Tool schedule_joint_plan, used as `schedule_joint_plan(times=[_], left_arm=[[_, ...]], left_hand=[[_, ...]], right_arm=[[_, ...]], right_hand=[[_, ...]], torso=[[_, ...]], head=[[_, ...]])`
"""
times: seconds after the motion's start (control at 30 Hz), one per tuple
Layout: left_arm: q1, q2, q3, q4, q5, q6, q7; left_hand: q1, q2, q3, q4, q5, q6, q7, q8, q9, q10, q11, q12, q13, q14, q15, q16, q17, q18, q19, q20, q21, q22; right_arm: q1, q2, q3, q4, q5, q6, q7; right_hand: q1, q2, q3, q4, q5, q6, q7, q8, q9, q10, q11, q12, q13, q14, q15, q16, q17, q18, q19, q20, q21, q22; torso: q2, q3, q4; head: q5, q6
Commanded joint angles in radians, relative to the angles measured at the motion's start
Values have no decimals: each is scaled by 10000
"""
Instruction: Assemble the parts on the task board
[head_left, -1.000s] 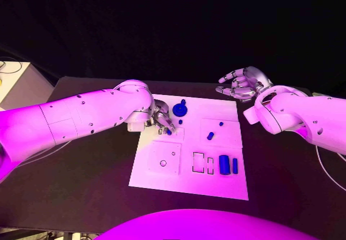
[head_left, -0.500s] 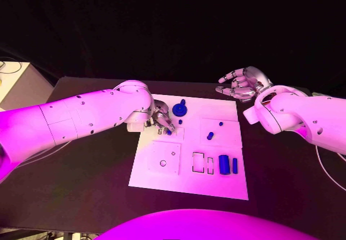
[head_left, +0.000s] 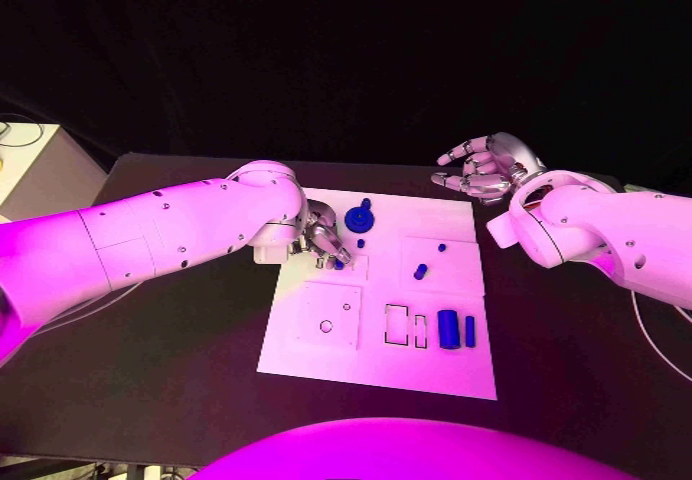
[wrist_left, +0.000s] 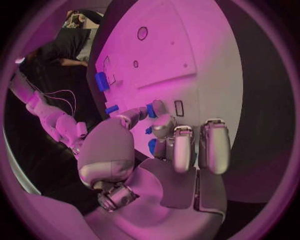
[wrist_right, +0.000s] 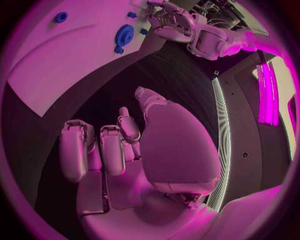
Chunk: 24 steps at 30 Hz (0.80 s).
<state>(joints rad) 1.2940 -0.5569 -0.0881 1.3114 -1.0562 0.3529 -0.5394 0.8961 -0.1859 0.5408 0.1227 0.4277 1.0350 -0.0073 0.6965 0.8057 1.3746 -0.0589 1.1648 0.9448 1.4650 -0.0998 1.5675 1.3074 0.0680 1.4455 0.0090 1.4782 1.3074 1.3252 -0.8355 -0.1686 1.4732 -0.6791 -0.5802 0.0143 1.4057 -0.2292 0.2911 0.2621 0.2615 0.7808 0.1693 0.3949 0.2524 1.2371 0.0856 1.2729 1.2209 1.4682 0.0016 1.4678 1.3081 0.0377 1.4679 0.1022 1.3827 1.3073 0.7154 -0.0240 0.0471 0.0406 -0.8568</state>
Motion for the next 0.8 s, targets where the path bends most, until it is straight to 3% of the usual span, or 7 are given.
schedule_joint_plan(times=[0.03,0.4,0.6,0.67,0.8], left_arm=[[-93,28,-58,43,100,314,43],[-96,-52,-51,128,70,322,53],[-96,-163,14,246,61,320,57],[-95,-183,25,272,61,317,59],[-94,-210,39,308,63,300,61]], left_hand=[[25,-84,-98,26,-46,-2,62,-74,15,1,-47,-7,20,1058,-84,33,2634,-194,-4,-37,-42,519],[72,-103,-260,118,-129,11,58,-85,21,5,-50,1,39,1058,-85,33,2634,-193,-5,-38,-46,516],[171,-96,-420,212,-295,23,52,-98,31,20,-58,25,81,1058,-92,33,2634,-197,8,-43,-39,537],[344,-27,-616,377,-1056,26,51,-130,39,16,-58,20,90,1058,-94,33,2634,-196,6,-46,-46,533],[414,-50,-788,544,-1340,36,61,-152,46,13,-50,17,96,1058,-90,33,2634,-197,10,-43,-47,539]], right_arm=[[-6,-3,1,6,-67,88,112],[-25,-1,1,-6,-62,101,115],[-36,-5,1,-7,-62,96,109],[-38,-5,1,-4,-58,97,107],[-42,-1,1,4,-30,102,101]], right_hand=[[-82,-16,-50,-7,10,-56,4,-2,-14,-98,-9,-57,-36,455,42,-69,664,69,233,45,-61,1516],[-85,-15,-55,-4,11,-70,7,-7,-17,-115,-7,-70,-53,443,44,-91,626,76,220,46,-93,1498],[-87,-10,-59,-1,12,-82,10,-11,-20,-119,-4,-73,-57,437,46,-102,611,81,210,48,-118,1484],[-87,-10,-59,-1,12,-82,10,-11,-20,-119,-4,-73,-57,437,46,-102,611,81,210,48,-118,1484],[-87,-10,-59,-1,12,-82,10,-11,-20,-119,-4,-73,-57,437,46,-102,611,81,210,48,-118,1484]], torso=[[0,0,0],[3,-1,-5],[-4,3,2],[-10,7,7],[-5,9,3]], head=[[1,2],[5,1],[-17,7],[-11,10],[-11,13]])
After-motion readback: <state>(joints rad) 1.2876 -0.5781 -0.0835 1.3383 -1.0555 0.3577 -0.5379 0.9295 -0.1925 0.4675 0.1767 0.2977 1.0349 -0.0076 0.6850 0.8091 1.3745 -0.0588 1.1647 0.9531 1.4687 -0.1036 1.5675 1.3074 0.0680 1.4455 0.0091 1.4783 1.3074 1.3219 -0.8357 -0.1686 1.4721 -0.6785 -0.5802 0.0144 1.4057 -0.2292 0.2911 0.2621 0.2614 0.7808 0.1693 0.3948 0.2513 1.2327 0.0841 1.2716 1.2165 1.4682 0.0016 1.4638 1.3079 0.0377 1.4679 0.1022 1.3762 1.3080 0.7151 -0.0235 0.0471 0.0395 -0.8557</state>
